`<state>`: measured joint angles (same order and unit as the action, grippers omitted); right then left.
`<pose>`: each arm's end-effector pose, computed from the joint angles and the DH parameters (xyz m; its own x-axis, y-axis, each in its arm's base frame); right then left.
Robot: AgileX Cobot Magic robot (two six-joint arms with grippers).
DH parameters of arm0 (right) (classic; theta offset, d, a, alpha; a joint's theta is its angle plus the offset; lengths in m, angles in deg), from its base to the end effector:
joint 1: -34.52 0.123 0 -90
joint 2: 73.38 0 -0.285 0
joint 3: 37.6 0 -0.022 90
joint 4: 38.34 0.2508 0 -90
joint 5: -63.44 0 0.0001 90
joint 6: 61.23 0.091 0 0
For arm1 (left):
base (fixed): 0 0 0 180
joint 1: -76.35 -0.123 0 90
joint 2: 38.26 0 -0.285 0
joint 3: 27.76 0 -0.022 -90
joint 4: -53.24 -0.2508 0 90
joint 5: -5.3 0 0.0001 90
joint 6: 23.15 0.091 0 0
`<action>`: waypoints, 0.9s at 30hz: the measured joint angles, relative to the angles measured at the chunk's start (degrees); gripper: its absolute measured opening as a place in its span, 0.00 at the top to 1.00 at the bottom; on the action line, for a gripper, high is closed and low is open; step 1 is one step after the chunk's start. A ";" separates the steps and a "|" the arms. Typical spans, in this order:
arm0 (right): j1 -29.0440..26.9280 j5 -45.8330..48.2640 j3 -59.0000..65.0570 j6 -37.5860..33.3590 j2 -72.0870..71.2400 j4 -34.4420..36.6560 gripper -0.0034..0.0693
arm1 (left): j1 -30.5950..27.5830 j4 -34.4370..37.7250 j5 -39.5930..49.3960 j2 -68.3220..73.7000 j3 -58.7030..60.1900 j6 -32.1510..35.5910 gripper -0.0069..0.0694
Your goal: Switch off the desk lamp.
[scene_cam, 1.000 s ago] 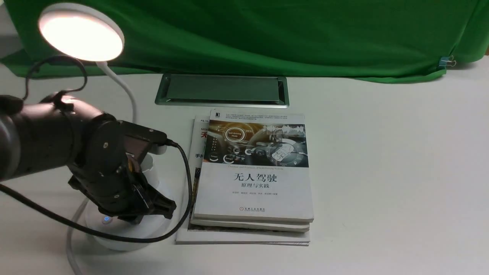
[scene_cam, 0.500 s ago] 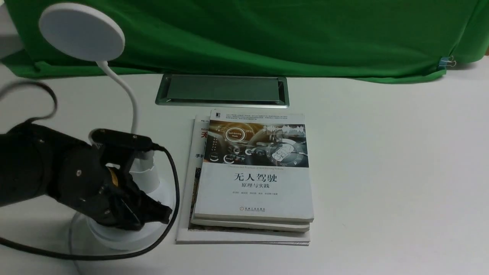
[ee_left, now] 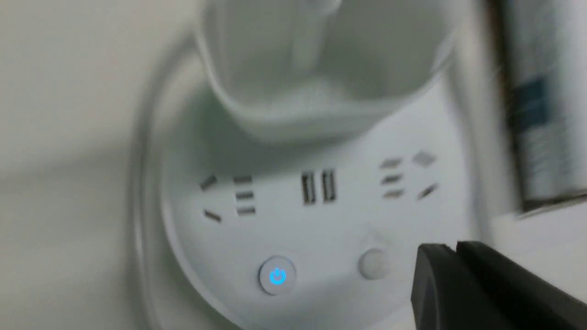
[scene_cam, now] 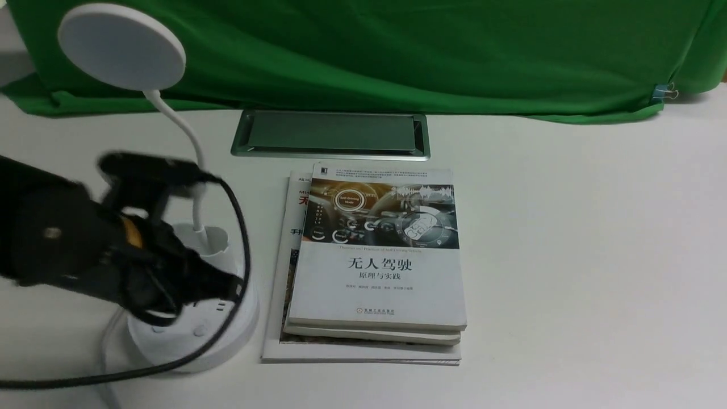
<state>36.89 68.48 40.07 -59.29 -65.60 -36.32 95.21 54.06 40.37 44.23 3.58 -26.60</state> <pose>0.0568 0.0026 0.2025 -0.0115 0.0685 -0.9976 -0.0438 0.9967 0.0689 0.2344 -0.0809 0.2464 -0.8317 0.2082 -0.5147 0.2682 0.9624 -0.0441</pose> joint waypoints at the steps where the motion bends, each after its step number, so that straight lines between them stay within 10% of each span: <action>1: 0.00 0.00 0.00 0.00 0.00 0.00 0.90 | 0.00 0.23 1.75 -4.71 0.00 -0.16 0.88; 16: 0.00 0.00 0.00 0.00 0.00 0.00 0.90 | 0.00 3.20 -7.42 -47.96 12.68 -0.89 0.88; 27: 0.00 0.06 0.00 0.00 0.00 0.00 0.90 | 0.00 3.20 -7.67 -54.25 12.80 -0.89 0.88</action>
<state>36.89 68.54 40.07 -59.29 -65.60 -36.32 95.21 57.27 32.70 -10.02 16.38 -27.49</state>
